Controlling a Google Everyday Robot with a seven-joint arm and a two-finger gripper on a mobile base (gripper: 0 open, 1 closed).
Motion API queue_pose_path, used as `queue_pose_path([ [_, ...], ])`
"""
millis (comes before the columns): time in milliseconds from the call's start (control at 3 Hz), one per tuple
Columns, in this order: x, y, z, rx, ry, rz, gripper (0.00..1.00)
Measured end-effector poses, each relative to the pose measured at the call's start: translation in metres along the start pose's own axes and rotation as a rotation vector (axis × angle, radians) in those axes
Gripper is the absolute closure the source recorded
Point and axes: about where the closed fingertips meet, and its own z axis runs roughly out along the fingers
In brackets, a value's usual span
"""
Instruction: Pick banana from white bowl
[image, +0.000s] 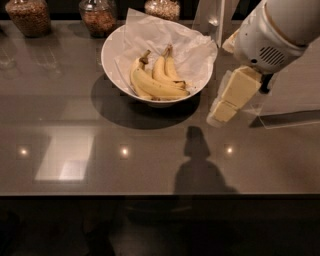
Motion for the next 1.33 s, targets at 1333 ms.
queue_pose_path([
  [1333, -0.091, -0.037, 0.063, 0.023, -0.218, 0.063, 0.0],
])
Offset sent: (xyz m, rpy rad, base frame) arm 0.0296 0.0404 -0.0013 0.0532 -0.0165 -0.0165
